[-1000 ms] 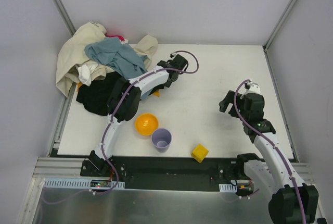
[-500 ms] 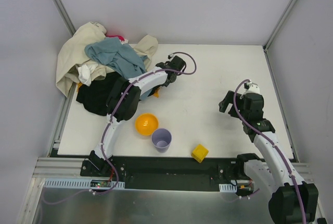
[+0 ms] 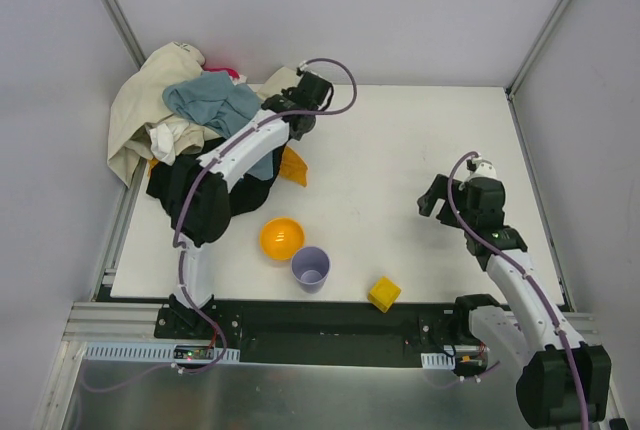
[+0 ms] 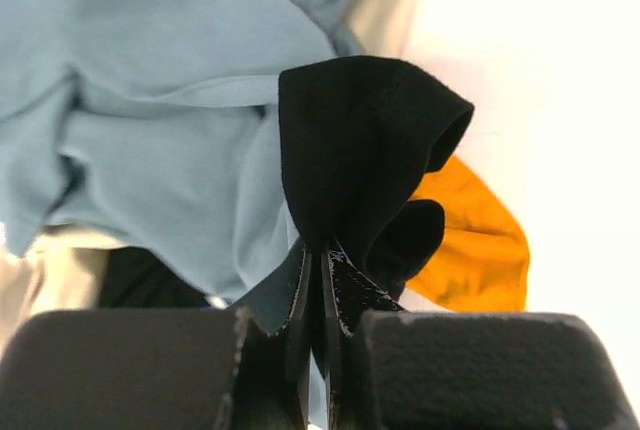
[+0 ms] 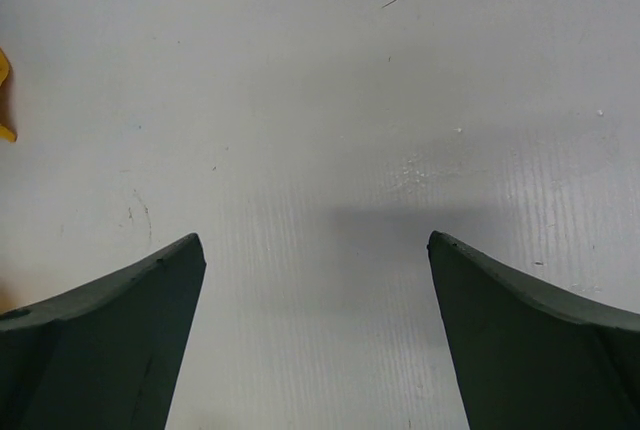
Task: Pick out a specific cloth from the pile
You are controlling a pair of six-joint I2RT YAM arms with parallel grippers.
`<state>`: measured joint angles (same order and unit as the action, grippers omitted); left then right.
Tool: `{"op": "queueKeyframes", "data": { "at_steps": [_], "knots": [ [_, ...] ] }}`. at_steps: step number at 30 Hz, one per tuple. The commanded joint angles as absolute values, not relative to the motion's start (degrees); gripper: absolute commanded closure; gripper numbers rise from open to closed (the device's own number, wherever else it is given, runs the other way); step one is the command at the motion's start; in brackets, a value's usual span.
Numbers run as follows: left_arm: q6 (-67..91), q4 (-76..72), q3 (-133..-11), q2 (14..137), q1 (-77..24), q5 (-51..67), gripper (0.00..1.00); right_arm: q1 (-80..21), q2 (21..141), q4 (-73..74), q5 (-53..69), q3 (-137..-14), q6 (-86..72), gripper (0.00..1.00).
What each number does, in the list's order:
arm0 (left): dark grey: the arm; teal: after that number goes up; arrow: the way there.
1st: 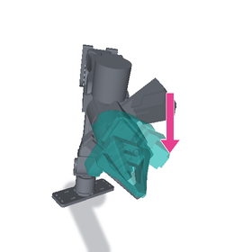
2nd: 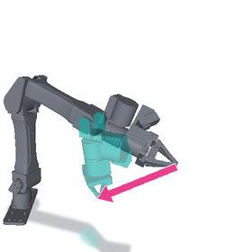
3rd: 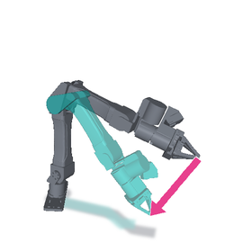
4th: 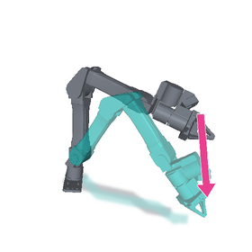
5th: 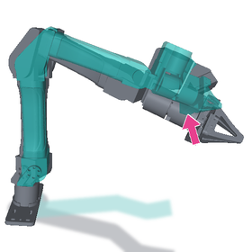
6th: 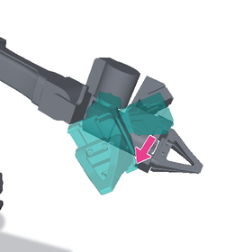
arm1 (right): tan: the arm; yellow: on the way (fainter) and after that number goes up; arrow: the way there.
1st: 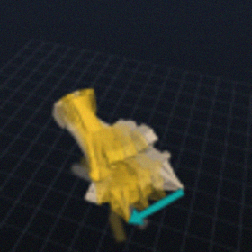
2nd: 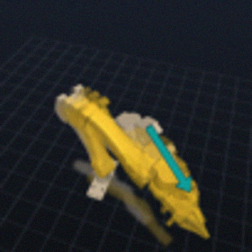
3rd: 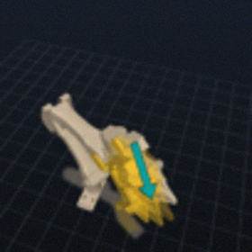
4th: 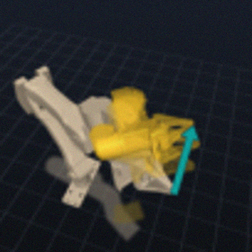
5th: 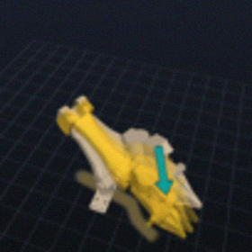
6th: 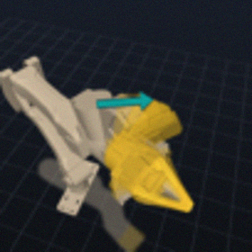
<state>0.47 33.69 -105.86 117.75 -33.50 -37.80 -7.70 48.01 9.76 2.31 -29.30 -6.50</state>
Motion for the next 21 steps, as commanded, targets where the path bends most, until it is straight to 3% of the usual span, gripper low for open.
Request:
{"op": "queueKeyframes", "data": {
  "at_steps": [1, 21],
  "knots": [
    [-2.3, 34.6, -104.6, 109.2, -30.8, -38.3, 1.0, -7.6, 49.3, 9.1, 4.8, -32.2, -8.0, 0.04],
    [-0.2, 35.2, -91.1, 87.1, -3.0, -26.7, 1.0, -9.5, 59.6, 7.2, 13.7, -37.8, -10.7, 0.04]
  ]
}}
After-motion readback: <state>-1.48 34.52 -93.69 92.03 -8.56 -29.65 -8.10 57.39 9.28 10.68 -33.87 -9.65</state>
